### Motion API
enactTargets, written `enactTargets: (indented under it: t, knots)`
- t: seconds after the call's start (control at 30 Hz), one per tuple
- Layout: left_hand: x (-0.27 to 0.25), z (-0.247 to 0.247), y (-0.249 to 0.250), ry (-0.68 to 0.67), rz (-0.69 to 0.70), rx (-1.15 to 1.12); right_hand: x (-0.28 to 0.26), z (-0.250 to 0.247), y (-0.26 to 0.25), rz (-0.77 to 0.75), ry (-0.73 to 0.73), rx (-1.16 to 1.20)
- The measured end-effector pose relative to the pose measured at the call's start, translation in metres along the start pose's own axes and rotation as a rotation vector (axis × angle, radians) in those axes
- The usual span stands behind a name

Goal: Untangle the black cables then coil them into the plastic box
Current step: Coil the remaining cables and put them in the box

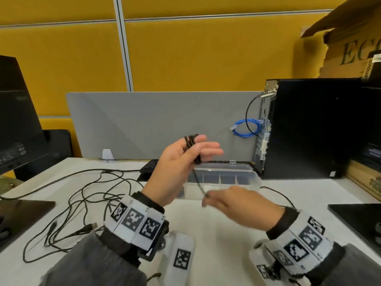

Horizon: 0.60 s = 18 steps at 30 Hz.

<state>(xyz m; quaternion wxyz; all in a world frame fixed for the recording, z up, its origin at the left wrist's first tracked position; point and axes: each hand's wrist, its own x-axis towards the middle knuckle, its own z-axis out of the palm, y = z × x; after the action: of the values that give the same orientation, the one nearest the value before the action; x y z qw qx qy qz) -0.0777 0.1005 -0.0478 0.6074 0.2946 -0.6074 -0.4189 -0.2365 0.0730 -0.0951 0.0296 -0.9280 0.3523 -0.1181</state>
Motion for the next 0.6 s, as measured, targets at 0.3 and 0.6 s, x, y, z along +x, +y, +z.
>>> enactTargets:
  t: [0.3,0.6]
  knots:
    - [-0.009,-0.013,-0.012,-0.329,-0.328,0.511,0.003,-0.052,0.026,0.088,0.648,0.391]
    - [0.005,-0.004,-0.014,0.076,-0.015,0.172,-0.002,-0.005,-0.018,-0.066,-0.066,0.042]
